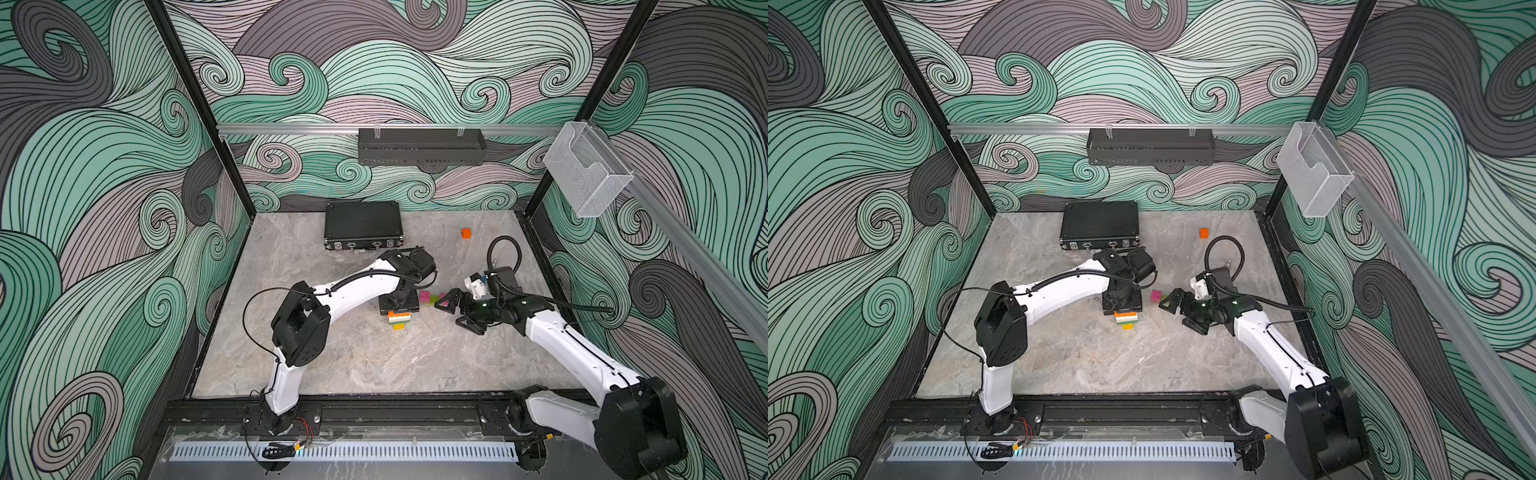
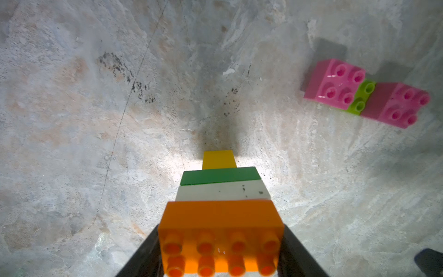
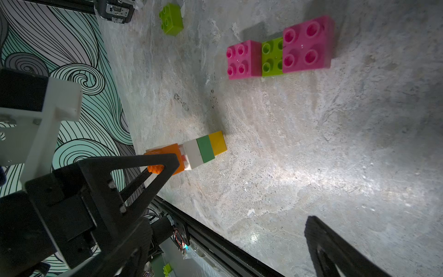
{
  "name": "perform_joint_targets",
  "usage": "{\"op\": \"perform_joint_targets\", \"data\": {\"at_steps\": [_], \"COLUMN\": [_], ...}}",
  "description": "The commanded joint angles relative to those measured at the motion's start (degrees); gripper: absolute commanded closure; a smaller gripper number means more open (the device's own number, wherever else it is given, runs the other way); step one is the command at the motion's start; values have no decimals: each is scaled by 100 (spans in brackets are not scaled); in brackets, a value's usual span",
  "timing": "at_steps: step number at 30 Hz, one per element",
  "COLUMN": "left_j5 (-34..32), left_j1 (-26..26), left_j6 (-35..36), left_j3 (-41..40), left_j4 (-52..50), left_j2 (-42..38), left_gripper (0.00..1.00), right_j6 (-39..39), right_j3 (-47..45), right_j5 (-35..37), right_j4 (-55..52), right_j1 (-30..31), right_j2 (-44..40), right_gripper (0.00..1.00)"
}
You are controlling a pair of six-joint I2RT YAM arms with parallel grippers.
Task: Assemble a carrot with lego
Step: Assemble the lego brick with the lego brick.
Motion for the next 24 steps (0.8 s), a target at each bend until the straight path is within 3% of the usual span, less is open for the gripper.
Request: {"op": "perform_joint_targets", "data": {"at_steps": [1, 24], "left_j5": [36, 262], "left_j1": [19, 14], "left_j6": [-142, -509], "left_j3": [182, 175], "left_j4": [-237, -191], "left_j2": [56, 344], "left_gripper": [100, 100], "right_j6": [5, 10], "right_j3": [-69, -34], "right_j5": [-5, 17], "right_j4": [-14, -75], "right_j1": [-60, -116], "right_j2": [-74, -64], "right_gripper": [0, 0]}}
